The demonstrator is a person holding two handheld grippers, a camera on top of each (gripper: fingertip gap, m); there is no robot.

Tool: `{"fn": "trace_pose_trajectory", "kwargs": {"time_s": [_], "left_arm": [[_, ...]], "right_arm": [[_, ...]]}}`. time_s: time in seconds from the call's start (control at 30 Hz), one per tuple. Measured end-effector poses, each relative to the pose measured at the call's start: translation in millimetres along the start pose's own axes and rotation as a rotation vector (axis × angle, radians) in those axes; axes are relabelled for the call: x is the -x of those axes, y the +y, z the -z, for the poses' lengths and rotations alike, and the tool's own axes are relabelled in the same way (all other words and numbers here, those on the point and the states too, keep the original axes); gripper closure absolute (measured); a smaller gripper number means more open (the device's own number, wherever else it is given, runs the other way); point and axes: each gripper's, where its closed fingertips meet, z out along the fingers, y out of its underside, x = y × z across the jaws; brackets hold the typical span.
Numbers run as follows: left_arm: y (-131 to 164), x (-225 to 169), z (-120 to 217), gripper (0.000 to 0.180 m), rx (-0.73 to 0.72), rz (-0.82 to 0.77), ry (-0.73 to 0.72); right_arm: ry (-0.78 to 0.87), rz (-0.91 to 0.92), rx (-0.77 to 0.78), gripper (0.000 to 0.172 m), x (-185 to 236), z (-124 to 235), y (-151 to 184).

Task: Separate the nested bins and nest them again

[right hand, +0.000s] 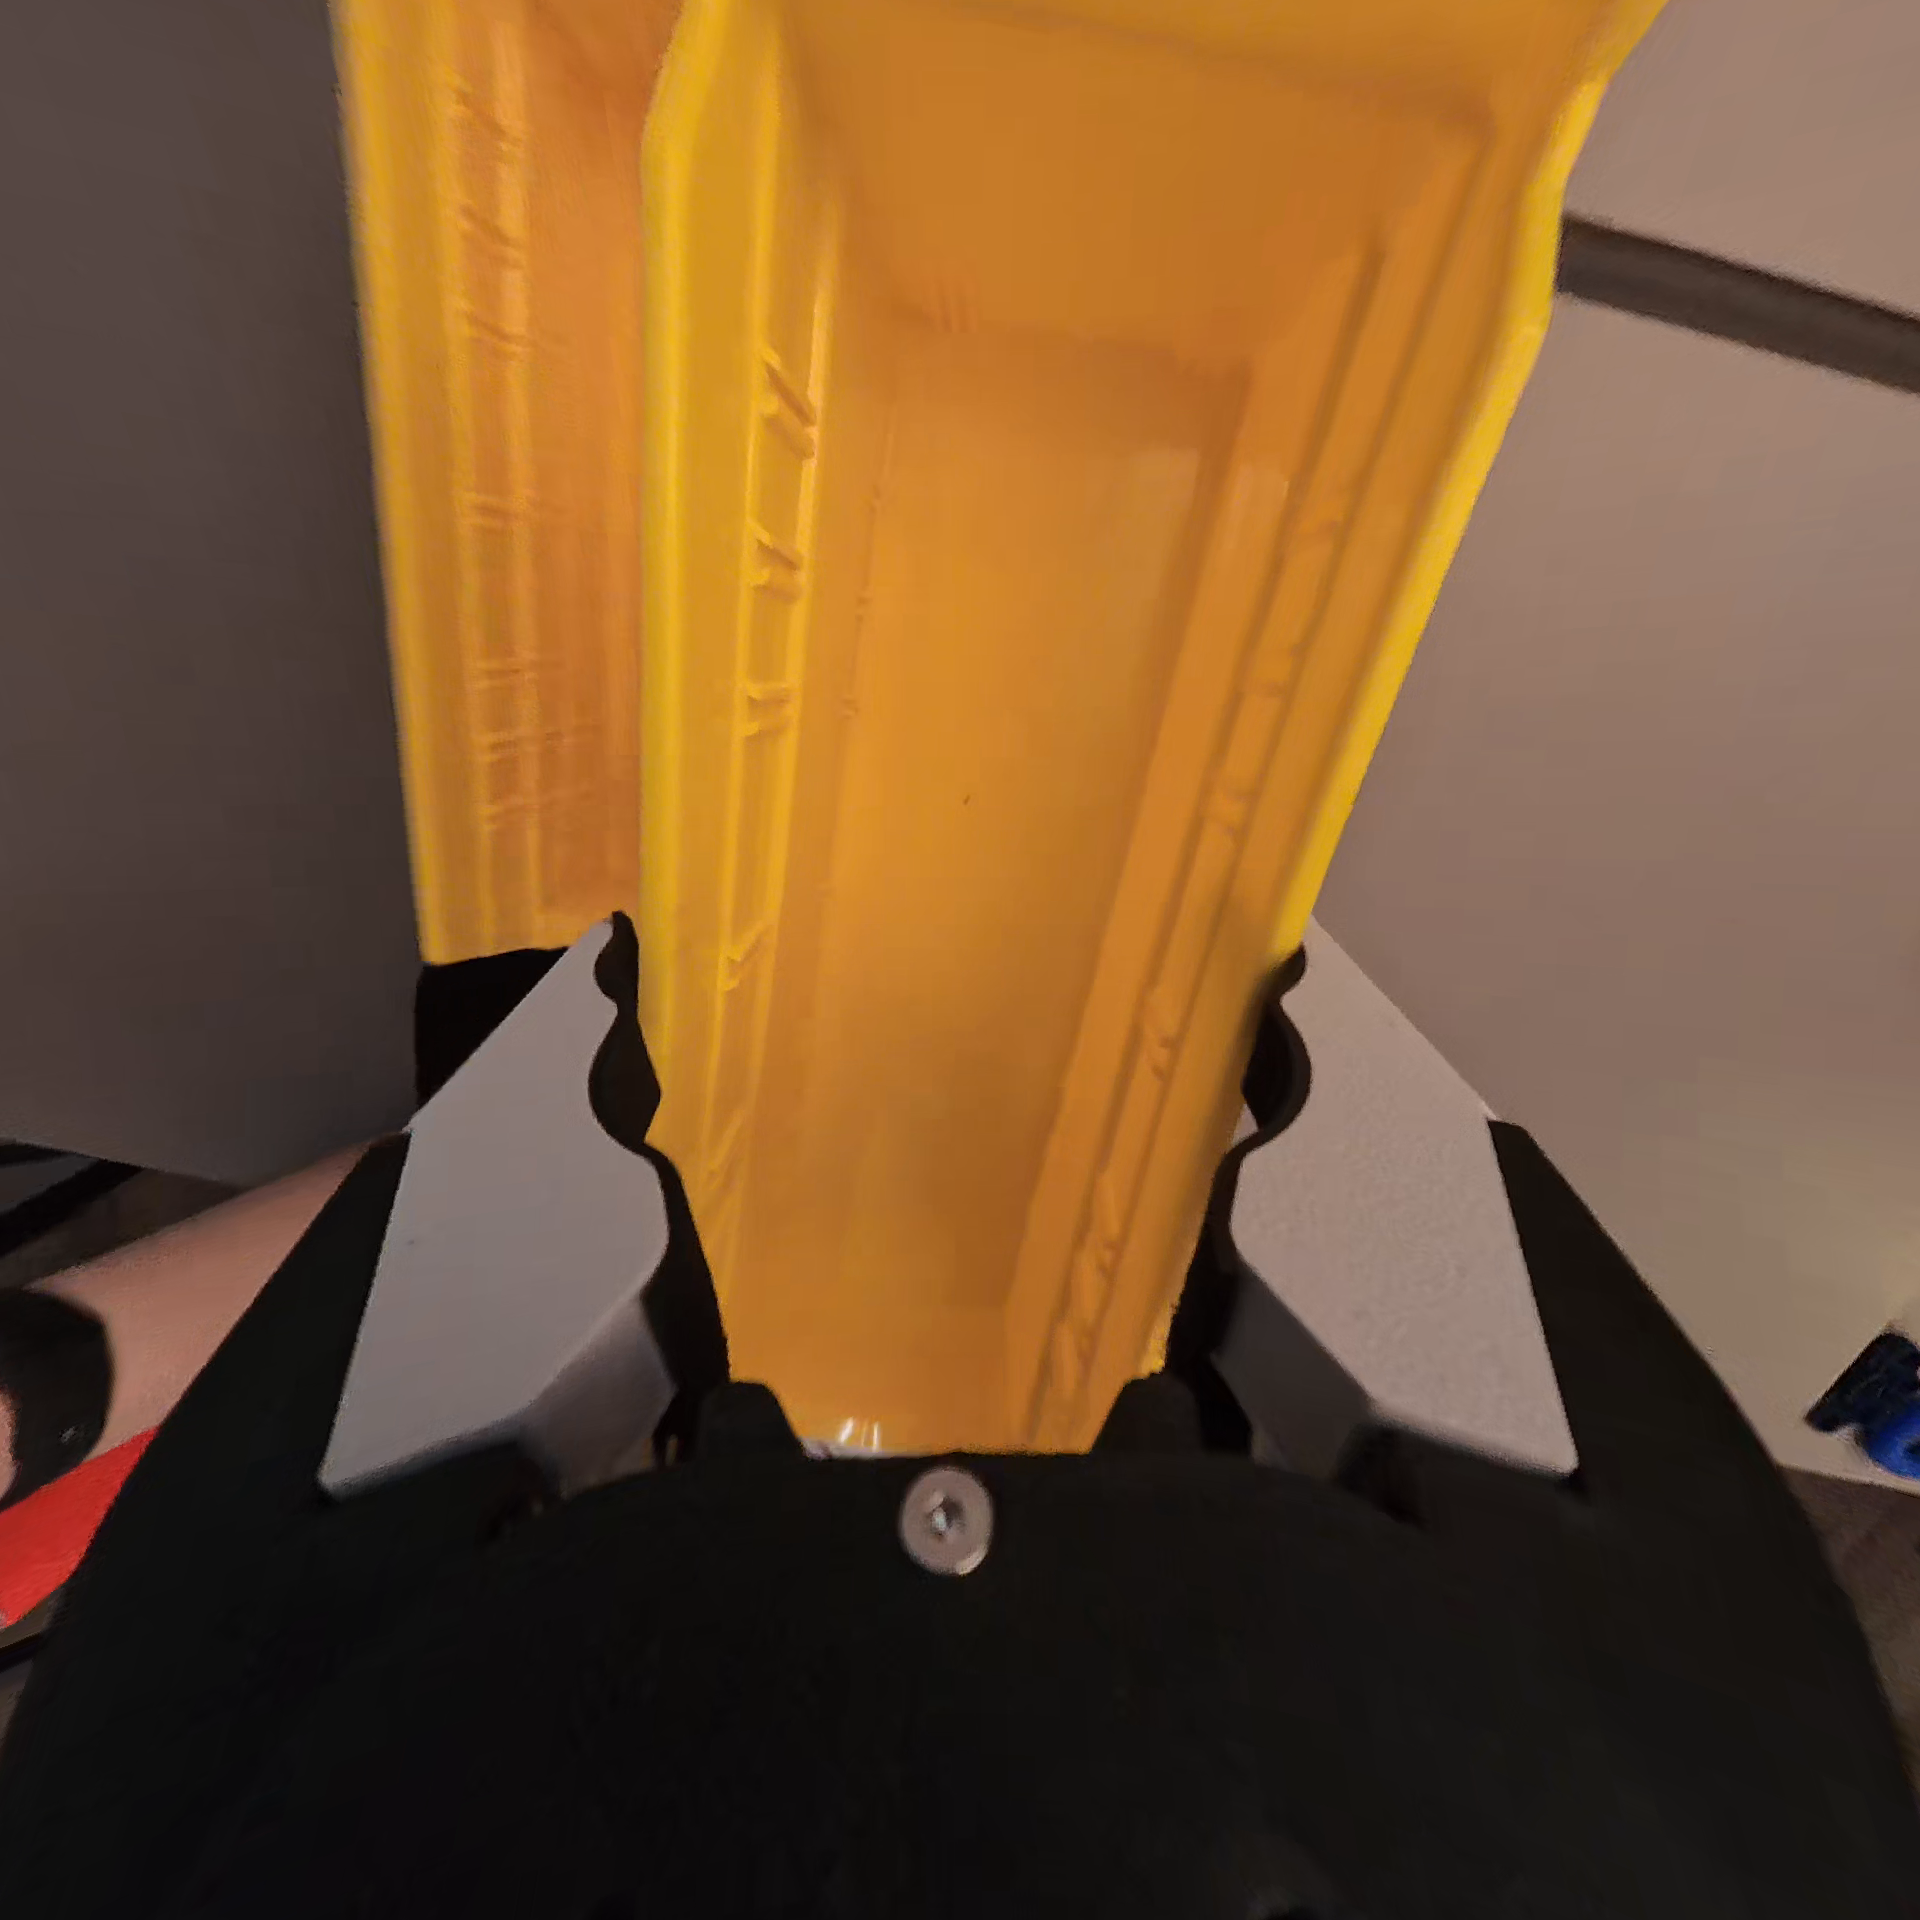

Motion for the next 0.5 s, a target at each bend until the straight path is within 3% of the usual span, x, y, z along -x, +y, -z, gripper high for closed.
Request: {"fn": "trace_pose_trajectory", "kwargs": {"time_s": [0.3, 0.5], "left_arm": [[0.5, -2.6, -0.8, 0.082, 0.004, -0.003, 0.016], [0.6, -2.9, -1.6, 0.083, 0.003, 0.002, 0.023]], "right_arm": [[0.003, -0.146, 0.199, 0.052, -61.1, -138.1, 13.9], [0.026, -0.123, 0.254, 0.053, -74.0, -174.9, 15.0]]}}
